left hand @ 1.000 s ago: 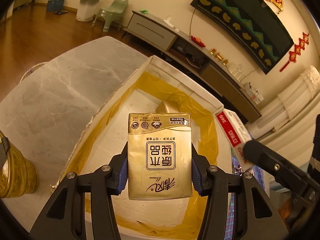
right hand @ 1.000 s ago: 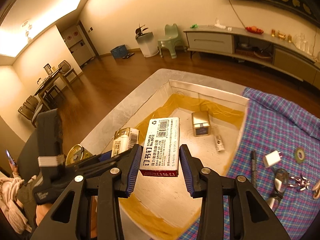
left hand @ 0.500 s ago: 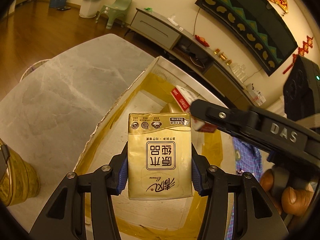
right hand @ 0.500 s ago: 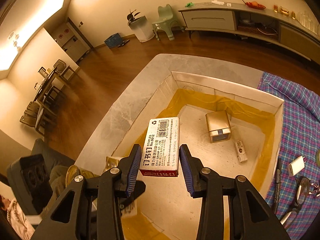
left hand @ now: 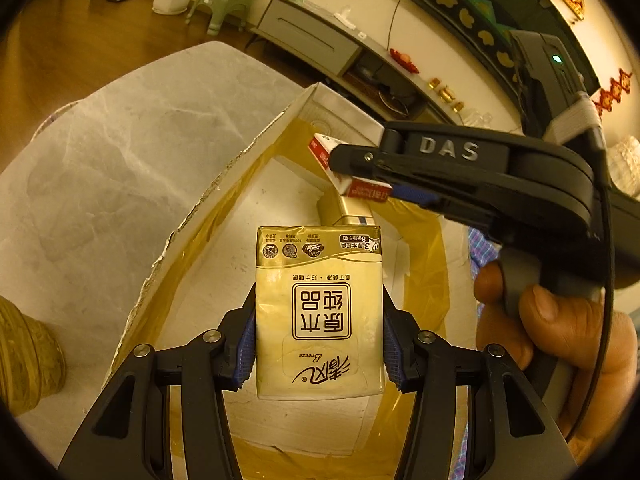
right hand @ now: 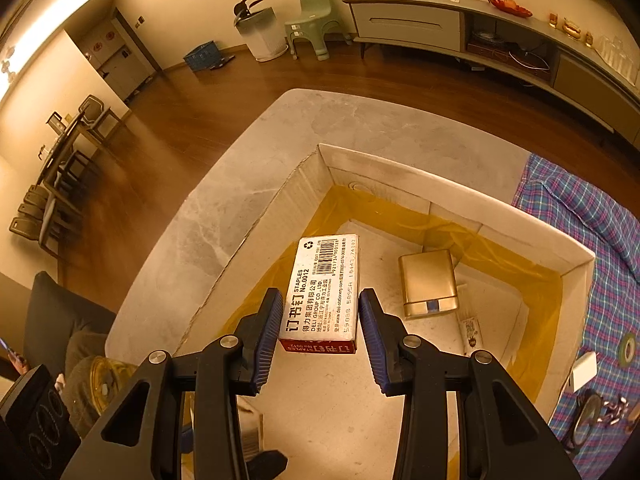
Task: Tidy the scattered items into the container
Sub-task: 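Carry the snack packet and staples box over the white box with both tools, then open both tools to drop the packet and staples box into the box, then move both open tools back toward the remaining items on the shirt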
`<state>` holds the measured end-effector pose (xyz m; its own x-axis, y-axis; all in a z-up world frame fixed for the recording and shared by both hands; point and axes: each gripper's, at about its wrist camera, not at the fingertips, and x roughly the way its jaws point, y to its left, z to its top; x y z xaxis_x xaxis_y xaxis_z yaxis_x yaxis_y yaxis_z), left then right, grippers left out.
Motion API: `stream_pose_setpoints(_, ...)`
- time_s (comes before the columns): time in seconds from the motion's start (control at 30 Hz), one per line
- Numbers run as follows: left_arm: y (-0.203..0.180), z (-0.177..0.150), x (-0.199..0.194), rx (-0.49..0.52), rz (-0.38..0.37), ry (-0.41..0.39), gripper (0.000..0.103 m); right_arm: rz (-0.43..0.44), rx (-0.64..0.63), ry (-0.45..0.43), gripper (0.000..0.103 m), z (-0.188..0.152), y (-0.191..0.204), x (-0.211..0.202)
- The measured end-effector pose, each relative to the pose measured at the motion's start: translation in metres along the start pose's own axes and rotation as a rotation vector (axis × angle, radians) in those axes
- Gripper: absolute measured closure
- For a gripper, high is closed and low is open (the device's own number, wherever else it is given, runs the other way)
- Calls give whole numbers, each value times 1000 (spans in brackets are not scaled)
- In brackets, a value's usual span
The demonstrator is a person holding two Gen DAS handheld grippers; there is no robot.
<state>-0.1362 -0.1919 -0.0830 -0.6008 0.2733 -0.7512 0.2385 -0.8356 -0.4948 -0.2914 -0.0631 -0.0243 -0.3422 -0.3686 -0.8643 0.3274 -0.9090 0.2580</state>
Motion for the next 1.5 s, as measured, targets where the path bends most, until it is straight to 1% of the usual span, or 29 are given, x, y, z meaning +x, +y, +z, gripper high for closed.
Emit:
stream_pose_setpoints(0.1, -2, 1, 2, 14, 7, 1, 49, -11, -7, 13, 62, 4, 0, 8)
stream_pose_setpoints(0.23, -6, 3, 5, 37, 36, -3, 49, -36, -23, 31, 62, 9, 2, 20)
stream_pose_setpoints(0.4, -5, 6, 8, 34, 58, -9, 48, -55, -34, 38, 61, 14, 2, 31)
stream_pose_setpoints(0.5, 0, 10, 8, 0, 39, -8, 48, -57, -33, 31, 61, 15, -2, 31)
stream_pose_setpoints(0.6, 2, 10, 7, -6, 33, -5, 47, -44, -5, 23, 52, 15, -8, 30)
stream_pose_setpoints(0.83, 2, 11, 8, 0, 39, 0, 46, -29, 3, 25, 52, 13, -9, 29)
stream_pose_setpoints(1.13, 4, 11, 2, -12, 22, -8, 46, -9, 21, 18, 51, 9, -13, 15)
stream_pose_setpoints(1.33, 0, 7, -7, 13, 49, -41, 45, -4, 10, 19, 51, -1, -13, 4)
stream_pose_setpoints(1.43, -1, 5, -13, 13, 60, -62, 45, 5, 3, 5, 51, -8, -12, -8)
stream_pose_setpoints(1.5, -4, 3, -17, 28, 53, -71, 45, -2, -17, -16, 51, -15, -9, -20)
